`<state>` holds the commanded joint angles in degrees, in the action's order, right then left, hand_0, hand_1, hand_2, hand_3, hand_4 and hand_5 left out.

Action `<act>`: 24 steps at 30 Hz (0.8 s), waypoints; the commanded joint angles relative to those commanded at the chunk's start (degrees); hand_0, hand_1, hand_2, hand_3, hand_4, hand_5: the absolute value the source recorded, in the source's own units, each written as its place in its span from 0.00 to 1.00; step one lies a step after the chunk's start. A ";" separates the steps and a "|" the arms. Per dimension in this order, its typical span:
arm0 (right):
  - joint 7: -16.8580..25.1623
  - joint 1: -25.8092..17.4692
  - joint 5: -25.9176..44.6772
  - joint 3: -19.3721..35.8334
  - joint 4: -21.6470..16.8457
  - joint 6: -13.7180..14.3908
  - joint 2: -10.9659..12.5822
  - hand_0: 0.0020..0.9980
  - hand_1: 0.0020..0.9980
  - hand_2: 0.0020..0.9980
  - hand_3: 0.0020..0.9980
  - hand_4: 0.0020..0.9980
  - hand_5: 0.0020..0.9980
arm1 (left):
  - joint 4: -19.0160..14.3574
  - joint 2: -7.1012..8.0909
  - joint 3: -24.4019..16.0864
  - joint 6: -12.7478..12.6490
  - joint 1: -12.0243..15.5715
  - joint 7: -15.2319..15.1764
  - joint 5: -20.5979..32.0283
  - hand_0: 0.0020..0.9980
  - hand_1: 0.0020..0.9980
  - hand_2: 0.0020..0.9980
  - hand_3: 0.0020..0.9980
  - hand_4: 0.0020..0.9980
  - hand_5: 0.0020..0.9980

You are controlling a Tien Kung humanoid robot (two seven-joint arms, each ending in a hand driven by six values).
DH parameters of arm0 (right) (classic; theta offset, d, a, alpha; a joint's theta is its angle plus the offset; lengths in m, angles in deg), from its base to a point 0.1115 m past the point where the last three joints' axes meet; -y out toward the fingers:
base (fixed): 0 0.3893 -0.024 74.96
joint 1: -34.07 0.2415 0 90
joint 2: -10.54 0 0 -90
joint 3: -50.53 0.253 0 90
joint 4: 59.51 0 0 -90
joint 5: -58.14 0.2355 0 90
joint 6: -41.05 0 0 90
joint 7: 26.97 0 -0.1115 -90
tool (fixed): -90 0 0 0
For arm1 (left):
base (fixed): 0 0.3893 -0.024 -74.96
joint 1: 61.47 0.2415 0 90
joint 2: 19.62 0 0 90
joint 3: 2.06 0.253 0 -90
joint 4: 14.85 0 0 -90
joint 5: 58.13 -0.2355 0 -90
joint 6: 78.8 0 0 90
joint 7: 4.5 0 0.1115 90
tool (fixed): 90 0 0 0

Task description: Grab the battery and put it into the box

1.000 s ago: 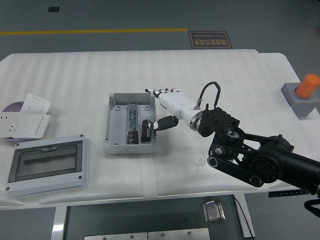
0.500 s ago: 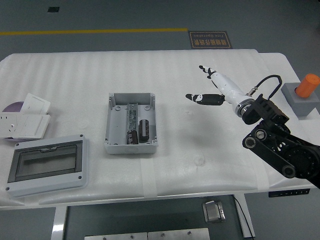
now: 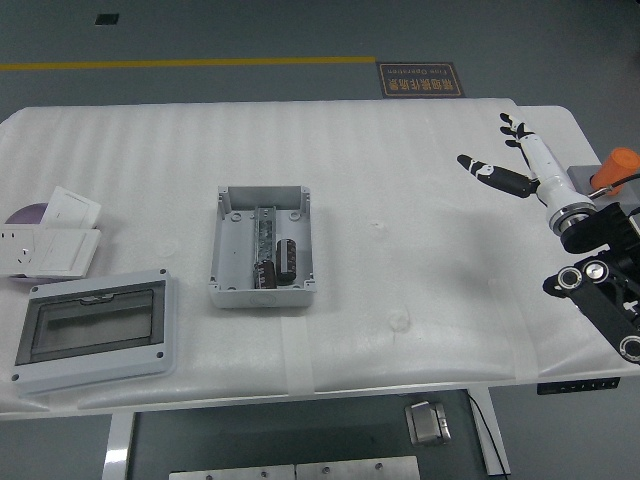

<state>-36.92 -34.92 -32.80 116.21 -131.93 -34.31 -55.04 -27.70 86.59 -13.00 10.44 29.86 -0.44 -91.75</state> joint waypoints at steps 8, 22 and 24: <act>0.25 -3.48 -1.65 6.48 -2.49 0.75 0.26 0.94 0.85 0.89 1.00 0.90 0.61 | -0.19 0.71 -0.36 0.02 -0.40 -0.10 -0.80 0.63 0.65 0.30 0.55 0.49 0.47; 0.50 -6.28 -1.99 10.60 -4.29 1.25 0.97 0.93 0.83 0.88 1.00 0.89 0.62 | -0.22 0.75 -1.30 -0.20 -0.46 -0.09 -1.10 0.63 0.65 0.30 0.55 0.49 0.46; 0.48 -6.35 -1.98 10.52 -4.38 1.37 1.10 0.93 0.83 0.88 1.00 0.89 0.62 | -0.23 0.68 -1.50 -0.33 -0.40 -0.15 -1.10 0.63 0.65 0.30 0.55 0.49 0.46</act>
<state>-36.44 -41.27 -34.77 126.74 -136.31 -32.95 -53.94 -27.93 87.27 -14.50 10.11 29.46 -0.59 -92.86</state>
